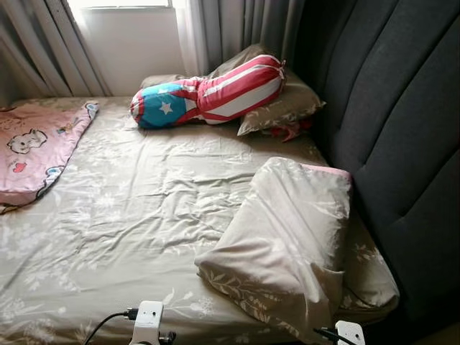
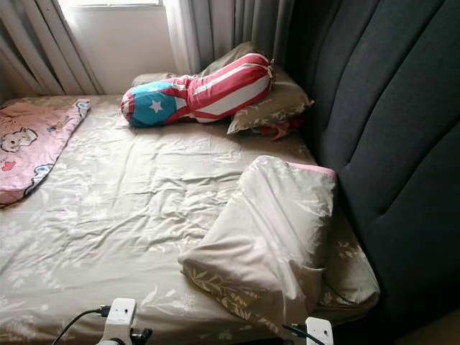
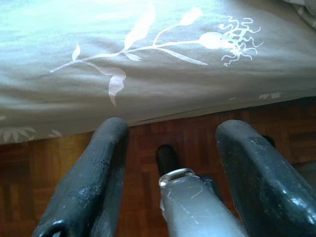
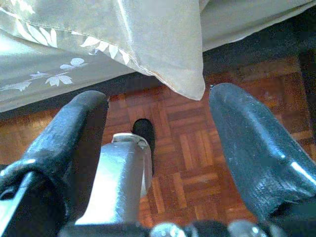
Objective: Clean up the room
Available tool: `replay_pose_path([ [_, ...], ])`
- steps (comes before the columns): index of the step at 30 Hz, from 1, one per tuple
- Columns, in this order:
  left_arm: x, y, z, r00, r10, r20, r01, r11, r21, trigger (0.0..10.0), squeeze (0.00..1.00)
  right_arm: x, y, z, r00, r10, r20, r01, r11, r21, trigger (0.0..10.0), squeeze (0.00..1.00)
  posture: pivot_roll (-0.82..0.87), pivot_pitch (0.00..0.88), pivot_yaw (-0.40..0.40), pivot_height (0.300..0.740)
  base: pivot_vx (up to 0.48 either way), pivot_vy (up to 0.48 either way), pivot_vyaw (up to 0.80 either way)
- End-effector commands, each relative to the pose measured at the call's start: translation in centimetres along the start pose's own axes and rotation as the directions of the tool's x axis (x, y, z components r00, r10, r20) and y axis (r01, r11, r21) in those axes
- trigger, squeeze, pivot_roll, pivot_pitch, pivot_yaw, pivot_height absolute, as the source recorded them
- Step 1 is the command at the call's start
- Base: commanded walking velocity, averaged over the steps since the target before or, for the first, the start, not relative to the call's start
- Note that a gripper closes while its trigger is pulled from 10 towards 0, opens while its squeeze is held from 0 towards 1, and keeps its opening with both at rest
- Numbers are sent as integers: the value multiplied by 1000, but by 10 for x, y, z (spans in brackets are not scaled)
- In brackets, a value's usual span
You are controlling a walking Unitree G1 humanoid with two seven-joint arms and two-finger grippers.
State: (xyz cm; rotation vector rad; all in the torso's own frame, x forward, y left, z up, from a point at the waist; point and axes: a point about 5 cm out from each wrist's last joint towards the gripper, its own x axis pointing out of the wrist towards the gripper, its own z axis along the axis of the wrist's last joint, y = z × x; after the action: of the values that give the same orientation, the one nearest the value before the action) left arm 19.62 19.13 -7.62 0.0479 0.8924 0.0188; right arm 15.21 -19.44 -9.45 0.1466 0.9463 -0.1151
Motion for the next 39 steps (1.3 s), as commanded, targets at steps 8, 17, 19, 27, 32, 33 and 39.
replay_pose_path([
  [8, -2, 2, 3, 996, 18, 86, -11, 997, -82, 10000, 0, -2, 1, 12, 987, 3, 158, -16, 997, 78, 10000, 0, -79, 0, -17, 740, 0, 0, 0],
  [17, -5, -4, 0, 988, 12, 153, 1, 996, -88, 10000, 0, 3, 17, 115, 877, 66, 476, -86, 996, 21, 10000, 0, -69, 0, -55, 740, 0, 0, 0],
  [19, -5, -9, -5, 991, 7, 131, 6, 995, -101, 10000, 0, 4, 14, 108, 891, 74, 447, -85, 996, 4, 10000, 0, -60, 0, -78, 740, 0, 0, 0],
  [27, -6, -19, -16, 996, 14, 89, -3, 993, -121, 10000, 0, 3, 6, 91, 913, 70, 403, -73, 997, -7, 10000, 0, -48, 0, -88, 740, 0, 0, 0],
  [32, -7, -17, -18, 997, 12, 80, -4, 995, -96, 10000, 0, 5, 12, 78, 934, 70, 349, -80, 997, 14, 10000, 0, -44, 0, -87, 740, 0, 0, 0],
  [33, -7, -17, -18, 997, 12, 80, -4, 995, -96, 10000, 0, 5, 12, 78, 934, 70, 349, -80, 997, 14, 10000, 0, -44, 0, -87, 740, 0, 0, 0],
  [39, -7, -7, -21, 998, 42, 51, -36, 994, -107, 10000, 0, 5, 4, 51, 971, 44, 237, -49, 999, 15, 10000, 0, -46, 0, -77, 740, 0, 0, 0],
])
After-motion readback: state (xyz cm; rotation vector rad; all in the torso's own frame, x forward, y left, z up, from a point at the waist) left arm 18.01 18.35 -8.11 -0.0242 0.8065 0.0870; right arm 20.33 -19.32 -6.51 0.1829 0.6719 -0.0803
